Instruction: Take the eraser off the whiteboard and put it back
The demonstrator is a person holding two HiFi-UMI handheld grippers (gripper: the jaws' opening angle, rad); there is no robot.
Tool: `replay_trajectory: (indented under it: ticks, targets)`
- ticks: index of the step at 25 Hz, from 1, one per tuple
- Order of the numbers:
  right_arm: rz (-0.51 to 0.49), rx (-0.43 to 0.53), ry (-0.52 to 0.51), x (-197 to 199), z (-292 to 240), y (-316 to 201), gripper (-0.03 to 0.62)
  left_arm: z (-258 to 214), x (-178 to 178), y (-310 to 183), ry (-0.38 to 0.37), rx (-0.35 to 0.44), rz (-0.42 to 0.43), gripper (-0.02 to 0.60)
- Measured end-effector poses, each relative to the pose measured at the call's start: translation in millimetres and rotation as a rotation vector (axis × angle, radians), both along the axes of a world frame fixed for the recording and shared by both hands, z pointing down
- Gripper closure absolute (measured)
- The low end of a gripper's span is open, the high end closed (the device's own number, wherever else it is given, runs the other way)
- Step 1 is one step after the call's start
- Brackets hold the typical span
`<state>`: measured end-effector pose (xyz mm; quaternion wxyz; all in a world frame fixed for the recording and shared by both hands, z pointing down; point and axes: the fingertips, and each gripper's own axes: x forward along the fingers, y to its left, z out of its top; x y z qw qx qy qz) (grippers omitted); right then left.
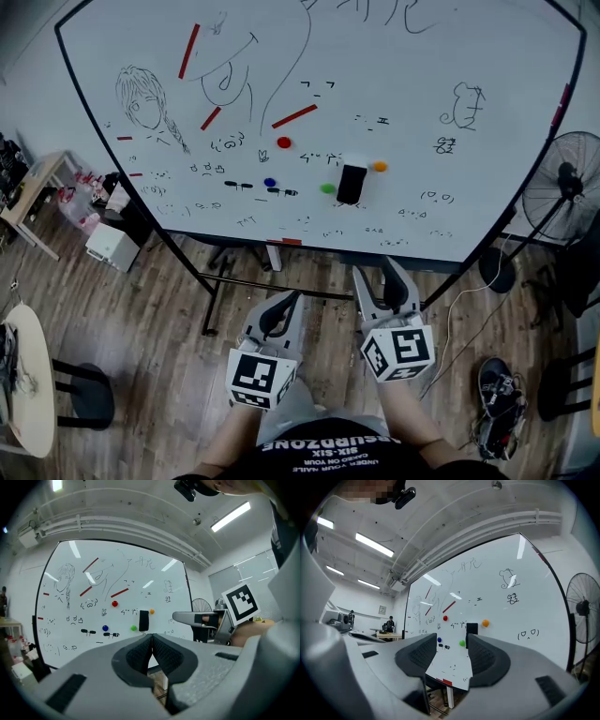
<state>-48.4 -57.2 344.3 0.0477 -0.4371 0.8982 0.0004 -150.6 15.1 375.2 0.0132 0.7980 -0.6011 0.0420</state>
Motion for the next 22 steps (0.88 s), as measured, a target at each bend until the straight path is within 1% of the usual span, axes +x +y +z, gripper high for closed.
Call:
replay_trajectory:
  ticks: [6, 9, 13, 17, 22]
  targets:
    - [0.058, -0.009, 0.004, -26.0, -2.1, -53.7, 0.37, 1.7, -33.8, -32.7, -0.006, -0.017, 0.014, 0.574]
    - [0.093, -0.018, 0.001, -36.6, -2.9, -78.9, 0.367, -1.6, -48.3, -51.7, -0.009, -0.018, 0.032, 0.574]
    - [0.141, -0.028, 0.007, -47.0, -2.6, -112.5, 0.357, -3.4, -60.0, -74.9, -0.014, -0.017, 0.067, 0.574]
    - [0.194, -0.049, 0.011, -53.5, 3.7, -142.7, 0.329, 2.0, -67.3, -93.8, -0.023, -0.029, 0.11, 0.574]
    - [0.262, -0.068, 0.02, -61.1, 11.8, -174.7, 0.319, 5.7, -81.1, -117.2, -0.033, -0.032, 0.153, 0.574]
